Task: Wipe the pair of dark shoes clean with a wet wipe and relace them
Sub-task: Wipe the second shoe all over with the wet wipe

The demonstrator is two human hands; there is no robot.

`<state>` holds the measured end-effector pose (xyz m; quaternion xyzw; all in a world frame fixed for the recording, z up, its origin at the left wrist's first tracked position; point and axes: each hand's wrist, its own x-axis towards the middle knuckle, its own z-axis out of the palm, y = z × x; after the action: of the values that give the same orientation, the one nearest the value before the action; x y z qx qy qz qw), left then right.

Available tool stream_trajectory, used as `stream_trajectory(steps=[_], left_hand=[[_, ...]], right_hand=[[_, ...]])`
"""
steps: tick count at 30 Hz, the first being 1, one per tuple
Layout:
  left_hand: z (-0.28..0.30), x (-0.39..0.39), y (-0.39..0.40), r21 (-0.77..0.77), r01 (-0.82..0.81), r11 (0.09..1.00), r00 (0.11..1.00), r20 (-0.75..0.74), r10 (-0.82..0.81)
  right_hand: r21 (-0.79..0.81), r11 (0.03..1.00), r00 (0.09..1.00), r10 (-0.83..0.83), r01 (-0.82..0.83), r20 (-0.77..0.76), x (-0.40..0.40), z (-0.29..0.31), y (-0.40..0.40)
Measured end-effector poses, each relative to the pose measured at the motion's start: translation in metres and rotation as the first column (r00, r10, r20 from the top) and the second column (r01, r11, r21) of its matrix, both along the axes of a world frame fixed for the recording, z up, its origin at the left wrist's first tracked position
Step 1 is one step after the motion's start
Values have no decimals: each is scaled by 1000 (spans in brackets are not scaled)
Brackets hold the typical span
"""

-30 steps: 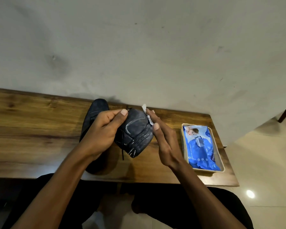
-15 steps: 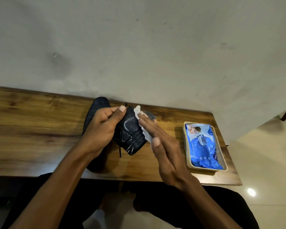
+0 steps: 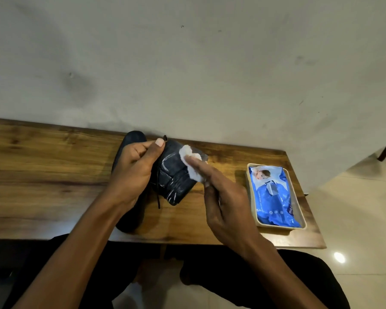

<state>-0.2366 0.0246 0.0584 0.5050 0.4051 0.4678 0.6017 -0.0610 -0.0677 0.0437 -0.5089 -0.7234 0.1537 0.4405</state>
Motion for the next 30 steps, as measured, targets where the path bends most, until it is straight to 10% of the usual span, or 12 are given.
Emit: stream_trajectory(steps=[6, 23, 30], left_hand=[[-2, 0, 2, 0, 23, 1000, 1000, 8, -23], [-1, 4, 1, -31, 6, 999, 1000, 18, -5], [-3, 4, 0, -8, -4, 1000, 1000, -25, 4]], right_hand=[[132, 985, 981, 89, -112, 170, 2, -4, 2], [1, 989, 988, -147, 147, -40, 14, -28, 37], [187, 982, 1000, 20, -16, -24, -3, -8, 3]])
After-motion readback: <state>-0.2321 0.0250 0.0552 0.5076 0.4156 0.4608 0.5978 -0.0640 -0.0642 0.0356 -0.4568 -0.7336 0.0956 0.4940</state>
